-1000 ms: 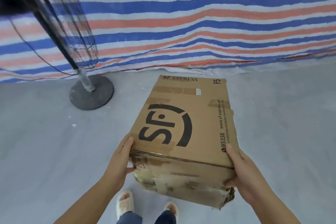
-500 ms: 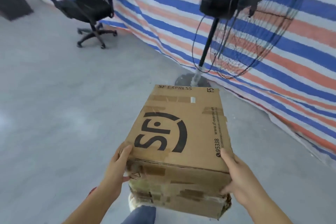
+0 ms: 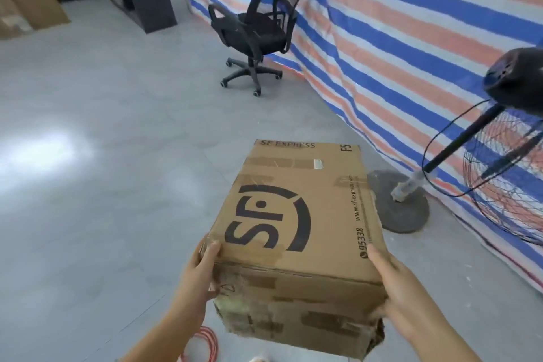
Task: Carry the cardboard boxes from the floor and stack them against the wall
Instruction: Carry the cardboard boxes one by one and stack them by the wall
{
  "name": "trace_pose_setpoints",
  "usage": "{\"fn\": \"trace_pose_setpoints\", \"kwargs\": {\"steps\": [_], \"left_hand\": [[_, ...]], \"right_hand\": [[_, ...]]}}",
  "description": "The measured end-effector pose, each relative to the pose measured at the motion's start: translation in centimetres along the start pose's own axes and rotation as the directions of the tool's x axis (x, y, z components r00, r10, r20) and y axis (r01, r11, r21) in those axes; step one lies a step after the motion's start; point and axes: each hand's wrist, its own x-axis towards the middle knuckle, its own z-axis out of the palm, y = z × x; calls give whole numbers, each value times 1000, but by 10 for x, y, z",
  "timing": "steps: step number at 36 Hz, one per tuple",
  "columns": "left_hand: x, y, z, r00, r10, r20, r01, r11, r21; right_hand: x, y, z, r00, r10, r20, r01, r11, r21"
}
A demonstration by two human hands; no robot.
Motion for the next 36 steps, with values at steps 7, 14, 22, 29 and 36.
{"fn": "trace_pose_setpoints", "kwargs": {"steps": [7,14,22,29,36], "left_hand": [[32,43,1,998,35,-44,-39,994,-102],[92,99,24,986,79,-146,-109,972,-208],[171,185,53,946,54,-319,-172,920,-353],[231,255,50,891,64,-449,-280,857,-433],[314,322,12,827,66,-559,-358,828,-432]], "right_hand": [[30,-70,40,994,-69,85,74,996,-48],[106,-159,83,972,-99,214,122,987,-99],[202,-284,163,930,-119,348,195,961,-194],[259,-376,254,859,-102,501,288,907,-308],[306,-441,367,820,-96,565,349,865,-361]]}}
